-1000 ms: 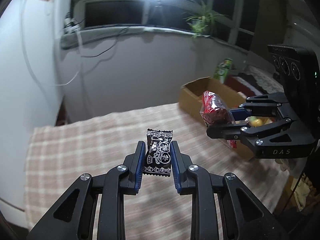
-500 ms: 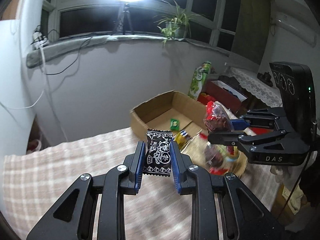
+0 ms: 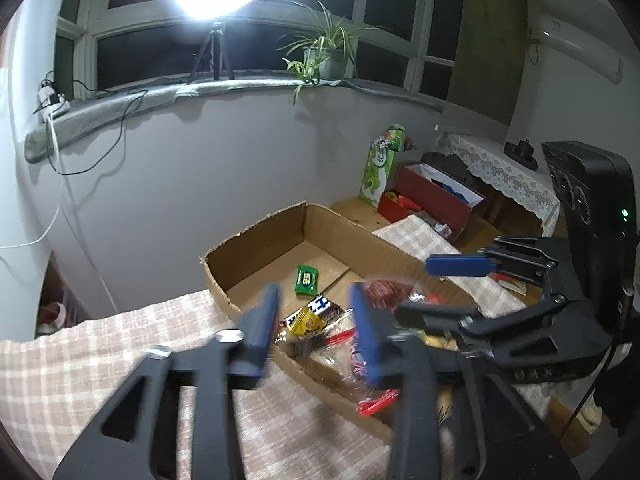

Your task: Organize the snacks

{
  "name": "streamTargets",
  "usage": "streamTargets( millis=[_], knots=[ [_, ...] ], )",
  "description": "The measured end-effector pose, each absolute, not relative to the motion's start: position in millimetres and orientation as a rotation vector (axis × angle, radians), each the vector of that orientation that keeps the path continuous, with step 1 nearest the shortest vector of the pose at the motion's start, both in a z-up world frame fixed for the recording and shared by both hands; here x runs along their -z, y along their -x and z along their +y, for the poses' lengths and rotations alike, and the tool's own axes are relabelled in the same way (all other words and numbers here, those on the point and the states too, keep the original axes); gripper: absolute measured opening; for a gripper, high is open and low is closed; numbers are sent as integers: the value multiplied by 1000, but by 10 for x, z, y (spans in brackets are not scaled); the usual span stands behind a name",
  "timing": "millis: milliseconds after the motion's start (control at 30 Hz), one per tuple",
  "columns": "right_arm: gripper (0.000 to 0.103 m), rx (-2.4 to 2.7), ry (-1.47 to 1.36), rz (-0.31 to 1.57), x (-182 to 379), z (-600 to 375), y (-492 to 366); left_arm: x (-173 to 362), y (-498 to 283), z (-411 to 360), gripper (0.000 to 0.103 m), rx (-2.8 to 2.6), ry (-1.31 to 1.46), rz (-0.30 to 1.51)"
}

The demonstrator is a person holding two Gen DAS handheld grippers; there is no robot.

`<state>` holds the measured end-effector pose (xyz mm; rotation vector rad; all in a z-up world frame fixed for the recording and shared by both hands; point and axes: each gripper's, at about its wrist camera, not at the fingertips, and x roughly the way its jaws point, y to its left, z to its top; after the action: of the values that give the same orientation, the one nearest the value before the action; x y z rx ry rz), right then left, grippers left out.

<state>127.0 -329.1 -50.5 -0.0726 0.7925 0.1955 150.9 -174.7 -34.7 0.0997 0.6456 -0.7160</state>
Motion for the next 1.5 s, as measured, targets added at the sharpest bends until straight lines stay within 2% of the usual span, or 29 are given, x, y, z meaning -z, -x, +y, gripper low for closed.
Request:
streamTargets(
  millis=[533, 900, 967, 1000, 1033, 1067, 1500],
  knots=[
    [66, -163, 62, 744, 367, -3309, -890, 157, -1159, -1684, 51, 710, -123, 590],
    [69, -99, 34, 682, 265, -3311, -392, 134, -852, -1479, 72, 653, -73, 580],
    [75, -83, 21, 673, 264, -3328, -313, 144, -798, -1438, 76, 631, -66, 582],
    [89, -68, 12, 661, 263, -3340, -261, 153, -778, -1425, 79, 619, -64, 583],
    [98, -59, 6, 650, 258, -3350, -229, 162, -755, -1405, 80, 607, -62, 584],
    [100, -53, 4, 641, 251, -3353, -199, 170, -735, -1387, 80, 597, -61, 584],
    [101, -6, 15, 625, 234, -3344, -40, 215, -614, -1273, 80, 493, -56, 597]
  ],
)
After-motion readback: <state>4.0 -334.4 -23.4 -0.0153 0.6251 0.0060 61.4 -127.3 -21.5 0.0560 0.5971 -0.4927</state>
